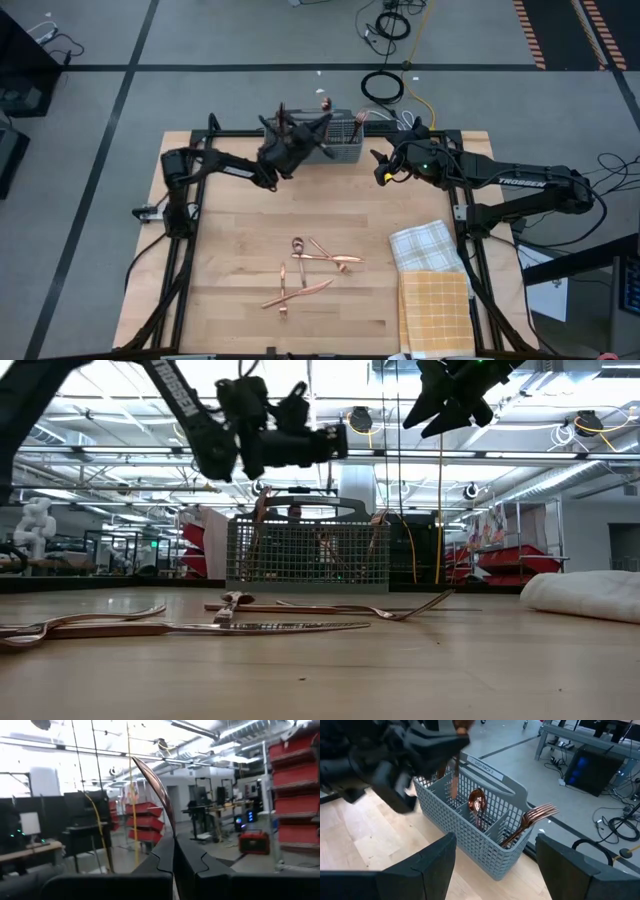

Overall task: Sort silverware
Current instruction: Put the left bronze spoon into the gray silverware rack

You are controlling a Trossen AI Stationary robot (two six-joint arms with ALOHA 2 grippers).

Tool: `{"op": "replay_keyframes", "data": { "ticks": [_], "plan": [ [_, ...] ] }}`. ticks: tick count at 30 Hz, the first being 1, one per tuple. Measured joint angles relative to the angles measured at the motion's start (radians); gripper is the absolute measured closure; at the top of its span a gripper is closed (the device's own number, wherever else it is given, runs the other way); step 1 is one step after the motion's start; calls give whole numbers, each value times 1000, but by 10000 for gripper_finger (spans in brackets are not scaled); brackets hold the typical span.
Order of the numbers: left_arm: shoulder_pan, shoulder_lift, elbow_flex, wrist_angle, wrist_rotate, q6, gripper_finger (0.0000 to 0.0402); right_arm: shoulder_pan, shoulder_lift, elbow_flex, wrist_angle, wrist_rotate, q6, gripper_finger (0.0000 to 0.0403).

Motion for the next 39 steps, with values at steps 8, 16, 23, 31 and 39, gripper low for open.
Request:
{"op": "replay_keyframes", "data": {
  "ticks": [8,16,23,31,39],
  "plan": [
    [-14,139,100,-7,-125,-77,399,0,0,0,-1,0,5,147],
    [-21,161,111,-47,-220,-89,399,0,0,0,-1,0,-13,147],
    [-9,161,110,-56,-252,-64,399,0,0,0,-1,-1,-22,147],
    [-9,159,110,-102,-257,-109,399,0,0,0,0,-1,-22,147],
    [0,159,109,-200,-256,-149,399,0,0,0,0,-1,-22,147]
  ]
}}
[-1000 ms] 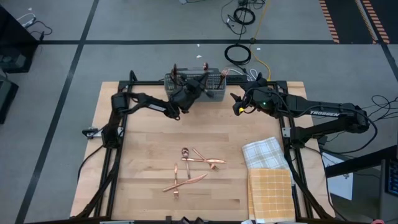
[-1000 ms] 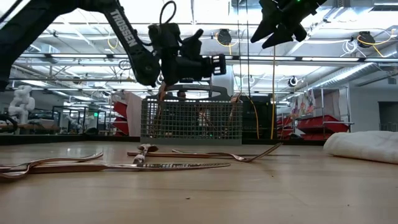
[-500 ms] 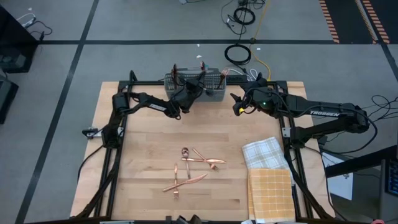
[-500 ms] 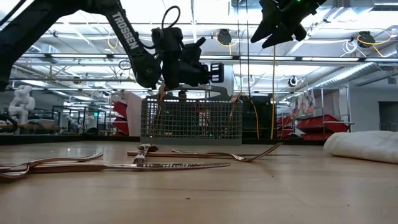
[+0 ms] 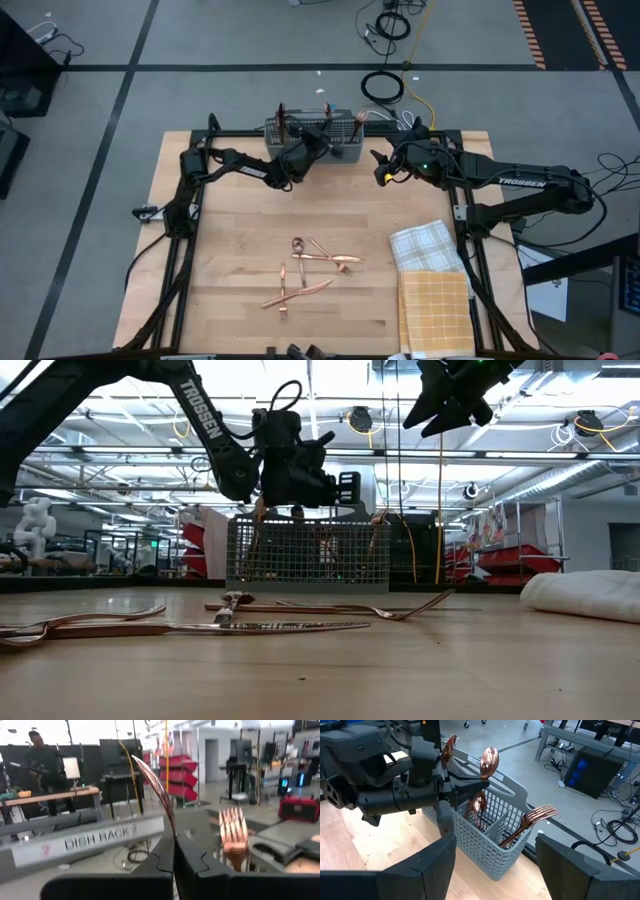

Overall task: Sort silverware
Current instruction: Put the left bronze spoon into the gray silverware rack

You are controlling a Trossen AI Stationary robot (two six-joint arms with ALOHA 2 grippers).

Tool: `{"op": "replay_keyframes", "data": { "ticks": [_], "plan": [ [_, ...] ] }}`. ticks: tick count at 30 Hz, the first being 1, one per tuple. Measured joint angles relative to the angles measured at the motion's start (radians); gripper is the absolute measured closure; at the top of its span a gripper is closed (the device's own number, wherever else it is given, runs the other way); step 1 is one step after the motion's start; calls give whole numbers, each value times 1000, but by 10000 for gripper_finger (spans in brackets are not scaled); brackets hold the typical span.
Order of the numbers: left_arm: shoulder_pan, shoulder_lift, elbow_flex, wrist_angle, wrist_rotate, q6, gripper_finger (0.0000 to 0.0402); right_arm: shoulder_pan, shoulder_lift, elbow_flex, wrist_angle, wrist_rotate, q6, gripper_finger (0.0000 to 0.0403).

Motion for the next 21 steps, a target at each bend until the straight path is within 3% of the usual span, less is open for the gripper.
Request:
{"op": "replay_keyframes", "data": {
  "ticks": [8,14,21],
  "plan": [
    [0,0,0,-158,47,-28,355,0,0,0,0,0,-8,147],
    [6,0,0,-184,91,-55,339,0,0,0,0,-1,-7,147],
    [7,0,0,-177,188,63,336,0,0,0,0,-54,-8,147]
  ]
}}
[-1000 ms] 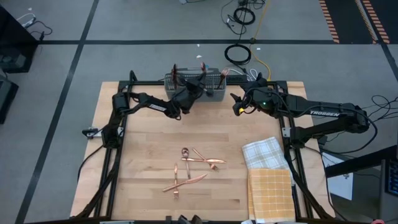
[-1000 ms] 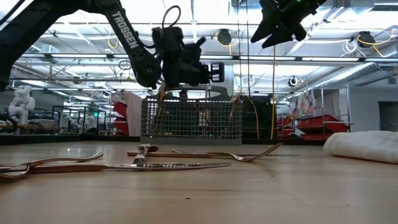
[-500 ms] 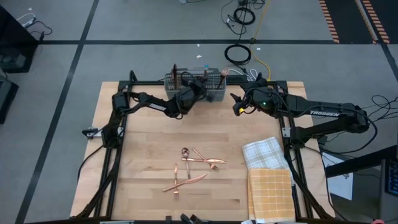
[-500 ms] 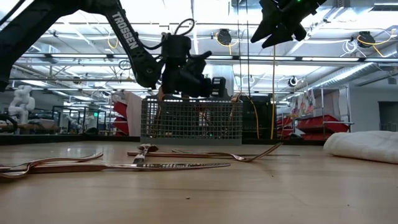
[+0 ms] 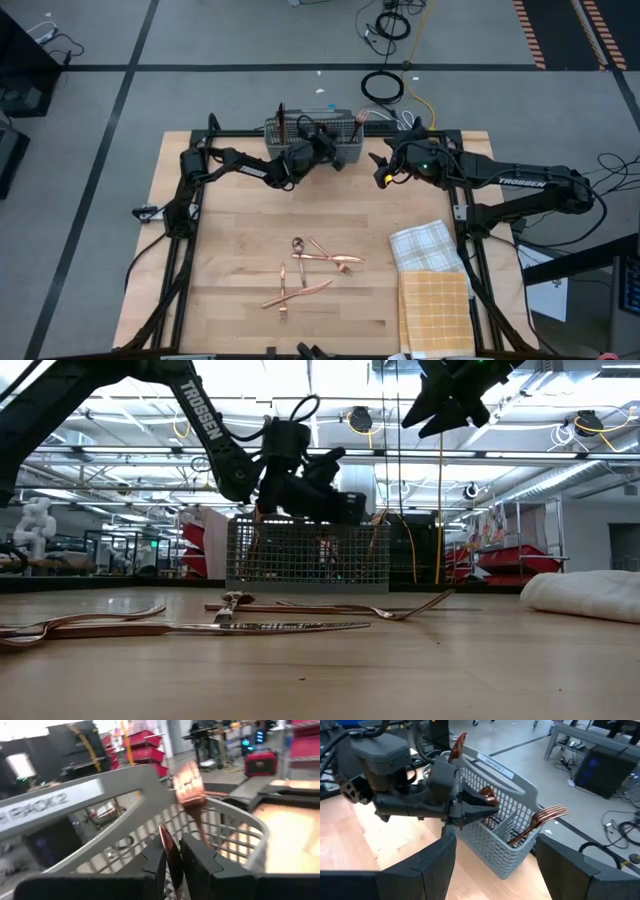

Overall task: Sort silverware
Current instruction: Put the left bronze spoon into the gray silverware rack

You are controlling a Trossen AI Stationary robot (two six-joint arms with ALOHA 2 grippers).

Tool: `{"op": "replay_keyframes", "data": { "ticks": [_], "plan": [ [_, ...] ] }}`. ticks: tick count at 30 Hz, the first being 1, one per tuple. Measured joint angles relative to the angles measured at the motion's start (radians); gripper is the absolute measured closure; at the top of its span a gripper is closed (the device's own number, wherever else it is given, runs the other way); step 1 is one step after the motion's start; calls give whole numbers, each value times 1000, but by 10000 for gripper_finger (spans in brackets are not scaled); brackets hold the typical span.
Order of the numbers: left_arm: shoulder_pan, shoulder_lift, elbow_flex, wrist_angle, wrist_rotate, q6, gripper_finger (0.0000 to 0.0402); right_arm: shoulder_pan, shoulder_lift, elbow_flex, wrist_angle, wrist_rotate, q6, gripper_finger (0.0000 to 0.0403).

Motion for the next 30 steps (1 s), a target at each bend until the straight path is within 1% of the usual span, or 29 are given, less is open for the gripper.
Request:
{"op": "replay_keyframes", "data": {
  "ticks": [3,8,13,21,24,27,30],
  "plan": [
    [1,0,0,-26,48,20,336,0,0,0,0,-4,0,147],
    [15,-3,2,-56,120,13,336,0,0,0,-1,-3,0,147],
    [27,-17,2,-87,168,12,335,0,0,0,-2,-3,0,147],
    [55,-75,2,-206,327,6,335,0,0,0,-6,-4,3,147],
    [78,-90,2,-274,387,-36,335,0,0,0,-6,-8,4,147],
    [102,-93,4,-309,477,-65,335,0,0,0,-5,-30,6,147],
    [110,-94,4,-314,525,-90,335,0,0,0,-5,-30,7,147]
  ]
}}
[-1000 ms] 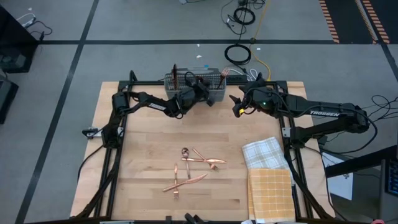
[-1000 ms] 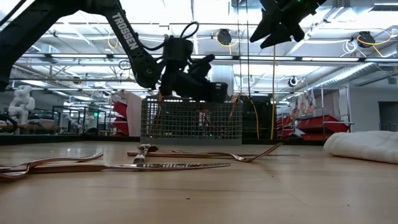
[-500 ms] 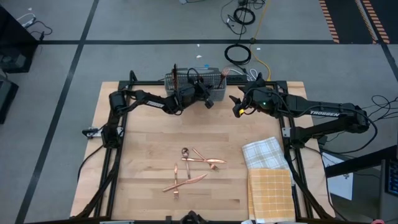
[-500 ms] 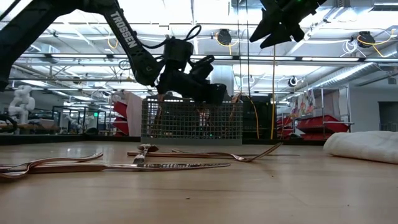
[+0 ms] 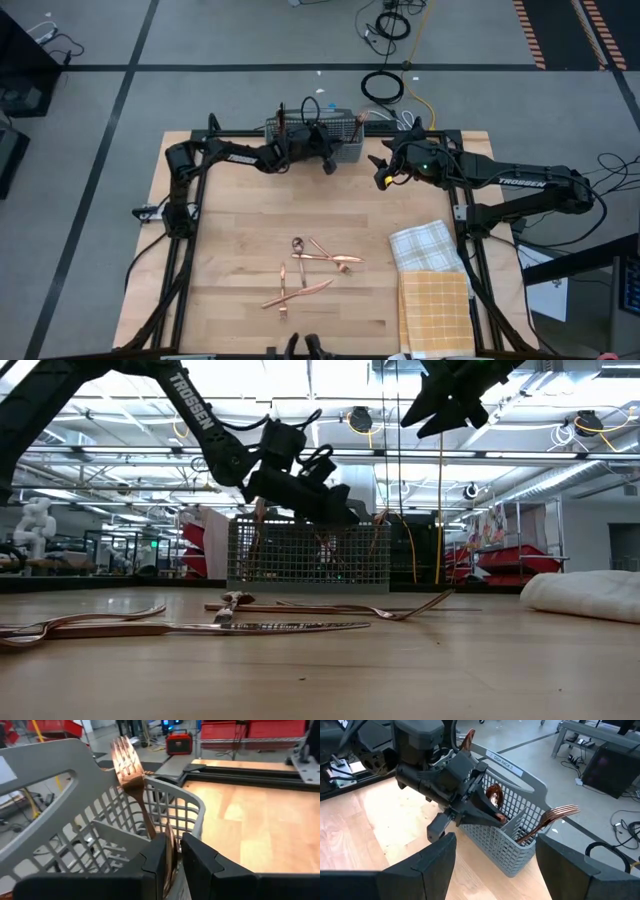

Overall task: Sort silverware
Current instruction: Put the left bronze spoon into the gray silverware rack, then put the bronze spoon into the gray silverware rack

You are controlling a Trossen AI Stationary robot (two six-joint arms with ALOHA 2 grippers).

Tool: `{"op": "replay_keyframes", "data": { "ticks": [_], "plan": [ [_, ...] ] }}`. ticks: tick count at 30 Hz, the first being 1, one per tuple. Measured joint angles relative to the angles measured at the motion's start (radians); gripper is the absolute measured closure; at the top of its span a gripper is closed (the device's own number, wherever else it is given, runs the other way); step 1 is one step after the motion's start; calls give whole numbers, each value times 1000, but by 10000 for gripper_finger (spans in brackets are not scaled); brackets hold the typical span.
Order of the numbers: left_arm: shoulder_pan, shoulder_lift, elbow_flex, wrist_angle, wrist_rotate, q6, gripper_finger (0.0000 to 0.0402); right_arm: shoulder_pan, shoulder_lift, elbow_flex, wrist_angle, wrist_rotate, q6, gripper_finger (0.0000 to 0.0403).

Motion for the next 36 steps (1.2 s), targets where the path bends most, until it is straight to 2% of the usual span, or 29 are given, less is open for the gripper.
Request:
{"op": "replay_keyframes", "data": {
  "ticks": [13,16,20,27,32,36],
  "plan": [
    [46,-116,-2,-119,61,59,335,0,0,0,3,-9,1,147],
    [64,-120,-2,-131,130,70,329,0,0,0,6,-24,10,147],
    [73,-123,-3,-147,197,14,296,0,0,0,4,-26,12,147],
    [76,-145,-3,-163,200,14,227,0,0,0,-12,-26,13,147],
    [77,-257,-2,-192,198,-53,206,1,0,-23,-77,-27,19,147],
    [67,-419,-2,-382,284,-82,205,1,1,-66,-88,-87,41,147]
  ]
}}
